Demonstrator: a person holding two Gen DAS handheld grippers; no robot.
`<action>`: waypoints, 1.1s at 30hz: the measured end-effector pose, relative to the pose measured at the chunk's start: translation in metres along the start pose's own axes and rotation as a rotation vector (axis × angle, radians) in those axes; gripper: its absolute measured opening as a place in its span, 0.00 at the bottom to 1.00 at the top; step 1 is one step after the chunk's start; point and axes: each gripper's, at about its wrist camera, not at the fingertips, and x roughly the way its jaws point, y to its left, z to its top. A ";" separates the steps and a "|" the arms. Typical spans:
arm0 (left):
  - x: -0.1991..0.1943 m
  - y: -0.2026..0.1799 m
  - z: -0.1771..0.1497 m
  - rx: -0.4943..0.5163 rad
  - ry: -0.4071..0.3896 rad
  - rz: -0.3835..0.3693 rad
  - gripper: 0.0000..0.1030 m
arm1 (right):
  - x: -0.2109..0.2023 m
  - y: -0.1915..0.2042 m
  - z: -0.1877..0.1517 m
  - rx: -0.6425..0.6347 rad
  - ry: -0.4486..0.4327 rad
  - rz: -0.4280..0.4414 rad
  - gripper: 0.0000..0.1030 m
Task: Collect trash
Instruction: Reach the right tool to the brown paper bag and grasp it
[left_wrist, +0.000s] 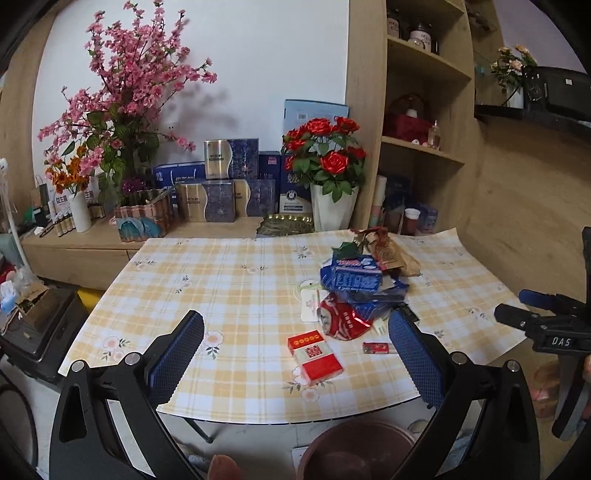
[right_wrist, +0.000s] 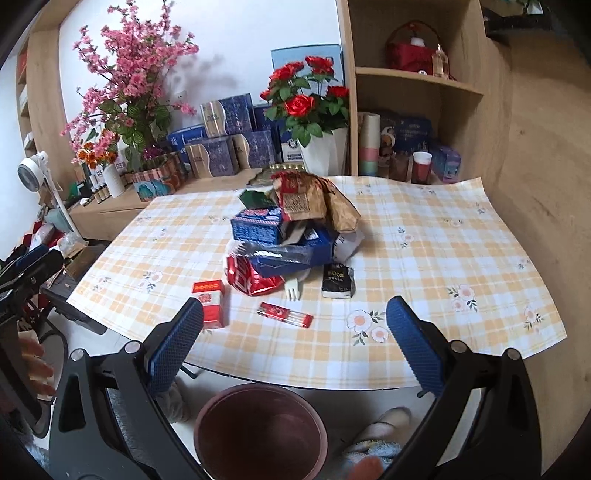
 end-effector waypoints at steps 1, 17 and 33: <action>0.006 0.001 -0.002 0.003 0.017 0.005 0.95 | 0.005 -0.002 0.000 0.002 -0.002 0.004 0.95; 0.085 0.046 -0.014 -0.102 0.153 0.063 0.95 | 0.169 0.021 0.101 -0.290 0.064 -0.128 0.94; 0.130 0.050 -0.025 -0.100 0.204 0.031 0.95 | 0.274 0.008 0.125 -0.154 0.151 -0.176 0.73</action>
